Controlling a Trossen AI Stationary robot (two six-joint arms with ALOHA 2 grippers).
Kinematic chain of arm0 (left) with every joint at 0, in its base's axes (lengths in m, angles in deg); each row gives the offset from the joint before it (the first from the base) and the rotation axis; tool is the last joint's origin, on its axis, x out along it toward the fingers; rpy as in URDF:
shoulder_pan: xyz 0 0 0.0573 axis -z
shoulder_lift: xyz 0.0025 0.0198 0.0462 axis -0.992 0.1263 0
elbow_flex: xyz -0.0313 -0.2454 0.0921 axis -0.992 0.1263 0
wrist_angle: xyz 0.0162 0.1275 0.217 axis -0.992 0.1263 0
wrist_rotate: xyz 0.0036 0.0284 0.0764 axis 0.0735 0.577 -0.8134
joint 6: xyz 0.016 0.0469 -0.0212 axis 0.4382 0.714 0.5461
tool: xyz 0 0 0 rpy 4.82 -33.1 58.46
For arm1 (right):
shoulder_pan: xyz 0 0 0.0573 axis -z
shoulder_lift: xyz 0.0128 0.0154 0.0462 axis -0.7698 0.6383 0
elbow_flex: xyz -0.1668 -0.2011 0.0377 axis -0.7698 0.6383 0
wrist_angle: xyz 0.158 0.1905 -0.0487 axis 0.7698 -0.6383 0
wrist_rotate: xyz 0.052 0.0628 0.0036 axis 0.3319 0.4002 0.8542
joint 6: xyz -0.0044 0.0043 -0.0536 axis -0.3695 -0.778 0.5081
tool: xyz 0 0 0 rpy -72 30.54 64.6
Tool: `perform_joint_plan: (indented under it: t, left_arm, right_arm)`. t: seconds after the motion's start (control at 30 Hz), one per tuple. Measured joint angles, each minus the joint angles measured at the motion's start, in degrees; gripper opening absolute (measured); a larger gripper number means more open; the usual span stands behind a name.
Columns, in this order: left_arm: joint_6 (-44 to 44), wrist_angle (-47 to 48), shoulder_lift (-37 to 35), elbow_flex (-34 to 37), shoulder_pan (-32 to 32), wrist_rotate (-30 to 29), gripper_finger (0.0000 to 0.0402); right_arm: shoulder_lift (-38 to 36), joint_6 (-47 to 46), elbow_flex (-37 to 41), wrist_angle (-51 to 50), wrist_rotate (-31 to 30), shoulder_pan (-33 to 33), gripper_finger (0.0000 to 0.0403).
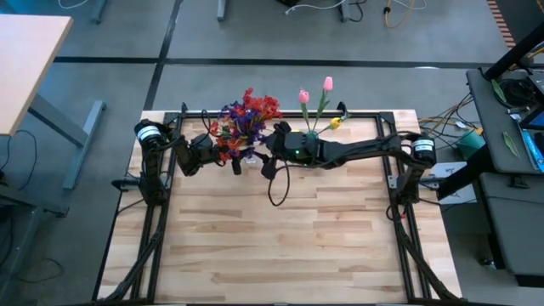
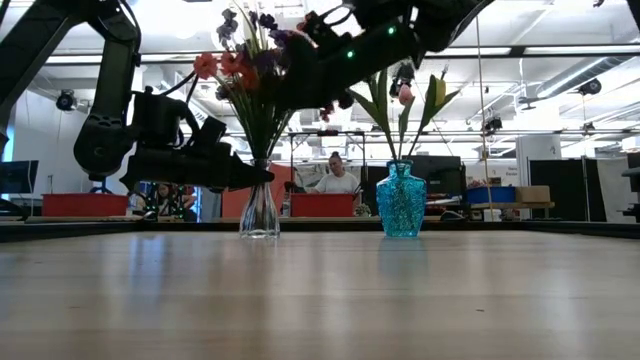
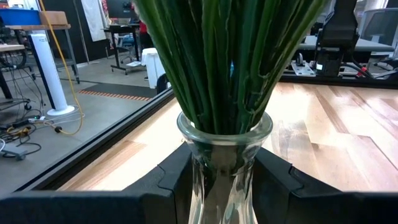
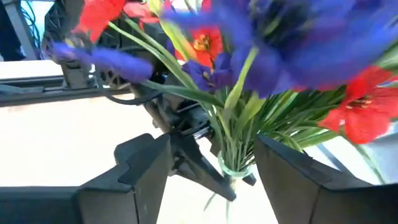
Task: Sort flowers into vase by color
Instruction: Return to Home Position
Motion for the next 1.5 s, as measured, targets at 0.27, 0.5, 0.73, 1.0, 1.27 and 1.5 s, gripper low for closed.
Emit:
perform_joint_plan:
  t: [0.27, 0.5, 0.73, 1.0, 1.27, 1.5]
  left_arm:
    - [-0.59, 0.28, 0.18, 0.07, 0.0, 0.02, 0.0127]
    - [-1.07, 1.76, 0.26, 0.26, 0.0, 0.0, 0.0174]
    - [-1.54, 0.82, -0.41, 0.59, 0.0, 0.02, 0.0223]
    - [-2.11, 0.36, -3.88, 2.75, -0.24, -0.23, 0.026]
    - [-1.4, 0.3, -14.8, 12.17, -0.66, -4.19, 0.0269]
    - [-2.88, 2.78, -27.55, 17.03, 0.15, -3.33, 0.0261]
  right_arm:
    - [-2.8, -0.75, 0.0, -3.94, -0.07, -0.75, 0.0245]
    - [-2.89, -0.37, 0.0, -3.99, -0.06, -0.81, 0.0256]
    - [-3.43, -0.63, 0.0, -5.1, -0.24, -0.81, 0.0254]
    - [-4.12, -1.14, 0.0, -6.54, -0.26, -0.81, 0.0255]
    - [-7.39, 0.44, 0.0, -11.54, -0.25, -1.17, 0.0253]
    - [-16.43, 7.92, 1.25, -17.97, -0.13, -3.11, 0.0251]
